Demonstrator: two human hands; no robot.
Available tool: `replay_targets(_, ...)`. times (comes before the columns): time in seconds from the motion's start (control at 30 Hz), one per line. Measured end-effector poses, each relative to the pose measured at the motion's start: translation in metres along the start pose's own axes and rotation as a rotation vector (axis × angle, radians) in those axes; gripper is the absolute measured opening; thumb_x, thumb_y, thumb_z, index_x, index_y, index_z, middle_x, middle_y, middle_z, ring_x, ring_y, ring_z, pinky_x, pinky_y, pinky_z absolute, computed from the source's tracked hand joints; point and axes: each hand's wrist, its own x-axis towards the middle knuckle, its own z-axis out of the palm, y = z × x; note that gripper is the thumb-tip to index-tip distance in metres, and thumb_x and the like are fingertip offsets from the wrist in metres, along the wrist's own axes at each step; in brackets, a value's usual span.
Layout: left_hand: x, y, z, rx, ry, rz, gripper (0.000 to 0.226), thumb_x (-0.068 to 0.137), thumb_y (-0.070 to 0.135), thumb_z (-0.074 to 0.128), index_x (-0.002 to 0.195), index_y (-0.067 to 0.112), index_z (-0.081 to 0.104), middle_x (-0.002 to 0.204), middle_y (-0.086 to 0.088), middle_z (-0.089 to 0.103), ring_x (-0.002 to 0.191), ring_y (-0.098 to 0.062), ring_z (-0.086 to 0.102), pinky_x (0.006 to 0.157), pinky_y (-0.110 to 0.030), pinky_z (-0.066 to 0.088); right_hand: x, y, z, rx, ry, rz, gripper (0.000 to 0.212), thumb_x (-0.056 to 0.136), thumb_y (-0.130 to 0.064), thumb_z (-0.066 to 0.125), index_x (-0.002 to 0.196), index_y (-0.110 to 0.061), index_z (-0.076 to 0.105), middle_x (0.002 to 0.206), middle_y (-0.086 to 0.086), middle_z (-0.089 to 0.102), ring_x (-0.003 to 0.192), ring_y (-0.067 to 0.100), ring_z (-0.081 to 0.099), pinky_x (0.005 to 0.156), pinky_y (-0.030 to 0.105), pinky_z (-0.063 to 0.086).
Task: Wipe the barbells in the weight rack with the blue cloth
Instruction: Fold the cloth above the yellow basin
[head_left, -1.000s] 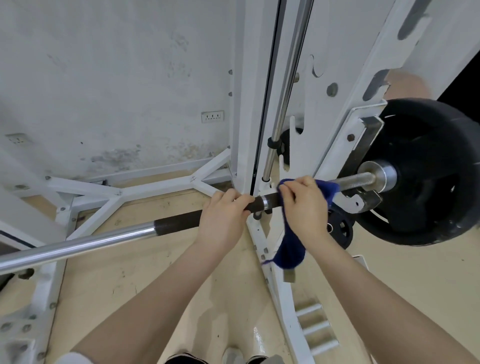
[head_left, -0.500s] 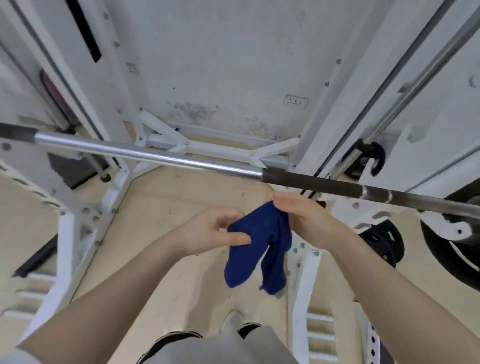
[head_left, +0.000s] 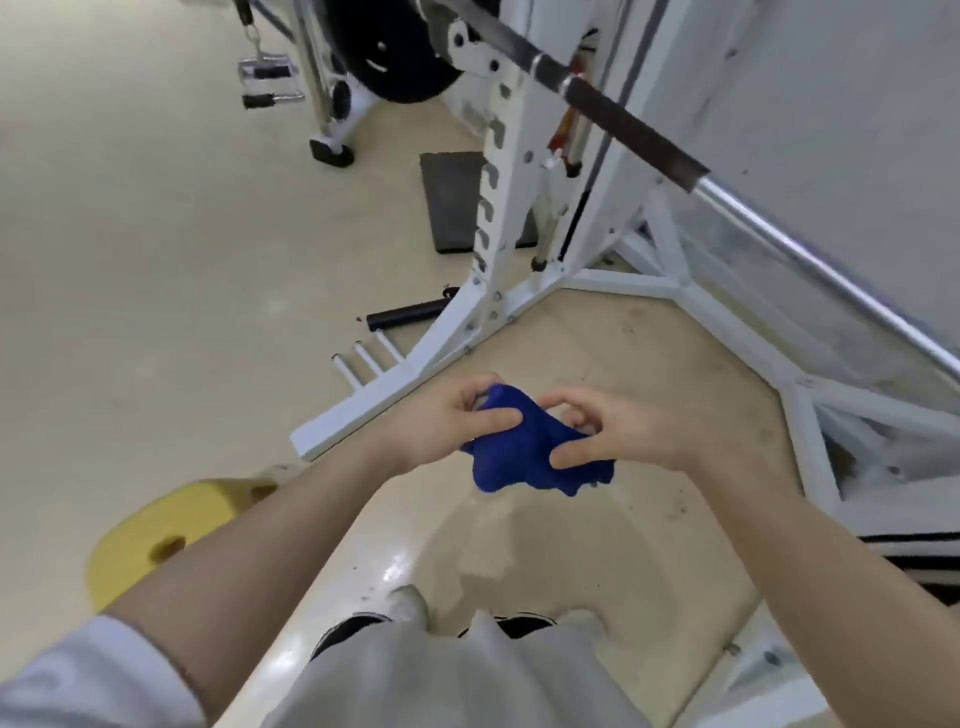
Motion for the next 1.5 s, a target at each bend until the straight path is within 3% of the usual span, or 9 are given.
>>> replay_targets(0.13, -0.044, -0.038, -0.048, 0.052, 0.331, -0.031, 0.012, 0.089, 0.026, 0.055, 0.077, 0.024, 0.058, 0.069, 0.002, 0.064, 0.061, -0.008, 0.057, 0.059, -0.024, 0.046, 0.078, -0.061, 0.064, -0.265, -0.053, -0.116, 0.033, 0.075, -0.035, 0.071, 0.103, -0.021, 0.062, 0.098, -0.001, 0.069, 0.094, 0.016, 0.065, 0.087, 0.040, 0.053)
replay_targets(0.23, -0.077, -0.071, -0.075, -0.006, 0.549, -0.089, 0.014, 0.092, 0.025, 0.052, 0.078, 0.026, 0.054, 0.072, 0.006, 0.060, 0.059, -0.009, 0.055, 0.053, -0.016, 0.044, 0.122, -0.096, 0.117, -0.263, -0.153, -0.191, 0.028, 0.080, -0.022, 0.069, 0.106, -0.025, 0.060, 0.095, -0.005, 0.068, 0.088, 0.007, 0.065, 0.080, 0.024, 0.053)
replay_targets(0.43, -0.138, -0.140, -0.111, -0.171, 0.846, -0.251, 0.015, 0.086, 0.031, 0.059, 0.085, 0.018, 0.052, 0.083, -0.017, 0.064, 0.078, -0.038, 0.065, 0.072, -0.050, 0.054, 0.201, -0.128, 0.201, -0.346, -0.306, -0.332, 0.022, 0.072, -0.030, 0.065, 0.093, -0.026, 0.066, 0.086, -0.002, 0.069, 0.081, 0.015, 0.064, 0.076, 0.038, 0.053)
replay_targets(0.53, -0.159, -0.178, -0.126, -0.334, 0.833, -0.317, 0.023, 0.074, 0.032, 0.067, 0.092, 0.023, 0.056, 0.068, -0.012, 0.059, 0.060, -0.030, 0.058, 0.057, -0.039, 0.049, 0.239, -0.140, 0.238, -0.447, -0.332, -0.412, 0.010, 0.075, -0.020, 0.067, 0.077, -0.011, 0.063, 0.073, 0.000, 0.059, 0.071, 0.016, 0.053, 0.069, 0.037, 0.046)
replay_targets(0.7, -0.178, -0.274, -0.141, -0.485, 0.749, -0.386, 0.023, 0.075, 0.012, 0.064, 0.097, 0.007, 0.062, 0.096, -0.015, 0.068, 0.087, -0.028, 0.064, 0.087, -0.044, 0.054, 0.305, -0.137, 0.298, -0.438, -0.408, -0.355, 0.013, 0.080, -0.014, 0.062, 0.092, -0.010, 0.060, 0.083, 0.001, 0.065, 0.081, 0.017, 0.059, 0.074, 0.032, 0.047)
replay_targets(0.87, -0.187, -0.354, -0.158, -0.433, 0.828, -0.486, 0.016, 0.083, -0.004, 0.048, 0.083, 0.009, 0.058, 0.083, -0.010, 0.062, 0.074, -0.015, 0.057, 0.063, -0.021, 0.049, 0.364, -0.114, 0.346, -0.456, -0.439, -0.302, 0.010, 0.085, -0.014, 0.060, 0.095, -0.013, 0.061, 0.088, -0.002, 0.067, 0.088, 0.019, 0.061, 0.078, 0.035, 0.049)
replay_targets(1.17, -0.227, -0.427, -0.246, 0.131, 1.101, -0.543, 0.020, 0.083, 0.007, 0.049, 0.096, 0.014, 0.062, 0.074, 0.002, 0.051, 0.071, -0.020, 0.046, 0.060, -0.029, 0.036, 0.440, -0.125, 0.422, -0.366, -0.278, -0.382, 0.006, 0.087, -0.011, 0.059, 0.091, -0.015, 0.060, 0.084, 0.002, 0.061, 0.080, 0.018, 0.053, 0.073, 0.026, 0.042)
replay_targets(1.33, -0.227, -0.490, -0.261, 0.256, 1.026, -0.628, 0.013, 0.082, 0.008, 0.048, 0.089, 0.010, 0.059, 0.069, 0.002, 0.049, 0.072, -0.025, 0.048, 0.063, -0.030, 0.035, 0.479, -0.100, 0.463, -0.403, -0.279, -0.308, 0.005, 0.087, -0.013, 0.059, 0.088, -0.018, 0.058, 0.079, -0.001, 0.059, 0.080, 0.021, 0.054, 0.076, 0.033, 0.043)
replay_targets(1.5, -0.202, -0.588, -0.250, 0.383, 0.859, -0.783, 0.015, 0.084, 0.010, 0.042, 0.091, 0.007, 0.056, 0.088, -0.010, 0.063, 0.088, -0.032, 0.052, 0.070, -0.031, 0.029, 0.532, -0.030, 0.507, -0.523, -0.311, -0.168, 0.016, 0.091, -0.017, 0.055, 0.092, -0.002, 0.058, 0.063, -0.003, 0.044, 0.061, 0.014, 0.042, 0.055, 0.025, 0.031)
